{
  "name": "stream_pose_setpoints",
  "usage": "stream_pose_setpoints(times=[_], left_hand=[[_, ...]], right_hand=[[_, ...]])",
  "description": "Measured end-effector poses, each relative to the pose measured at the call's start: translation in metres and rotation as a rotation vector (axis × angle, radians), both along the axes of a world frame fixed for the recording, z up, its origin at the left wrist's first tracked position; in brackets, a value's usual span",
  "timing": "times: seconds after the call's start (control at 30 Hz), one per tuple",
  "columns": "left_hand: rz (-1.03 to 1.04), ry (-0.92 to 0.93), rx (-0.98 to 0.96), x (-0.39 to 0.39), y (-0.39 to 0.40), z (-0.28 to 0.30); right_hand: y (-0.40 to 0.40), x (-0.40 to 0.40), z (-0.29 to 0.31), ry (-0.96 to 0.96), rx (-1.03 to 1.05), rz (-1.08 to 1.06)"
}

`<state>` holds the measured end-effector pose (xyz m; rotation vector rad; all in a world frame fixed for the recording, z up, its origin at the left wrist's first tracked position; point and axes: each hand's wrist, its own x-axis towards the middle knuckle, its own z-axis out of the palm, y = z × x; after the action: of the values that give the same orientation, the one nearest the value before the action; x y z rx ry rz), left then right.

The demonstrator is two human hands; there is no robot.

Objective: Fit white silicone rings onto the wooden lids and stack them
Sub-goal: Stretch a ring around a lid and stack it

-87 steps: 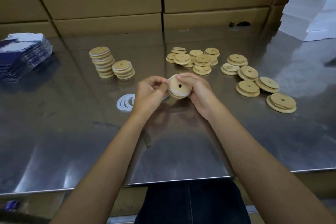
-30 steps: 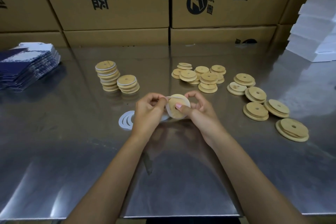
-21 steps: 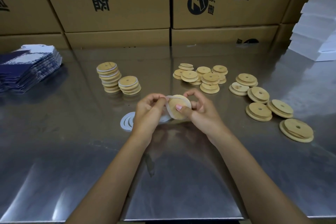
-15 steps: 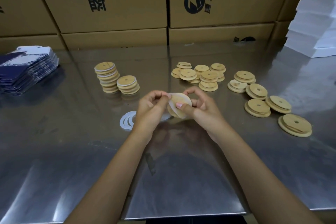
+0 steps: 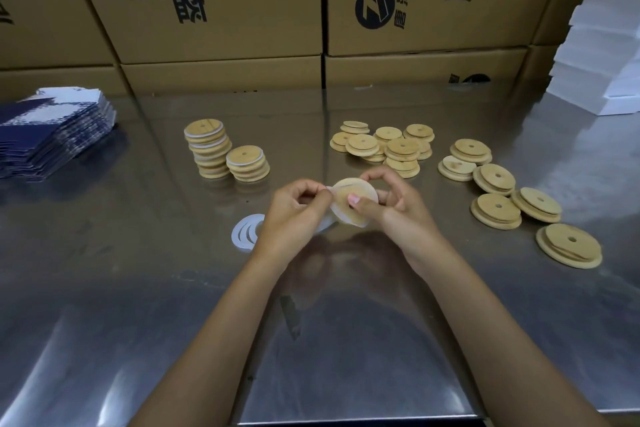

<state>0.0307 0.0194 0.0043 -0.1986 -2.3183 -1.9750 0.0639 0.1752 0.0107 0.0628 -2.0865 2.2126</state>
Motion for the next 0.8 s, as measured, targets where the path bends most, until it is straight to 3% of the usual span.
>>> stream_pose_setpoints(times=[0.27, 0.8], left_hand=[[-0.061, 0.196, -0.052, 0.004, 0.004, 0.002], [0.045, 0.061, 0.002, -0.001, 0.006, 0.010]], right_hand=[[-0.007, 0.006, -0.001, -0.026, 0.042, -0.023], [-0.007, -0.008, 0.006, -0.067, -0.063, -0.159]])
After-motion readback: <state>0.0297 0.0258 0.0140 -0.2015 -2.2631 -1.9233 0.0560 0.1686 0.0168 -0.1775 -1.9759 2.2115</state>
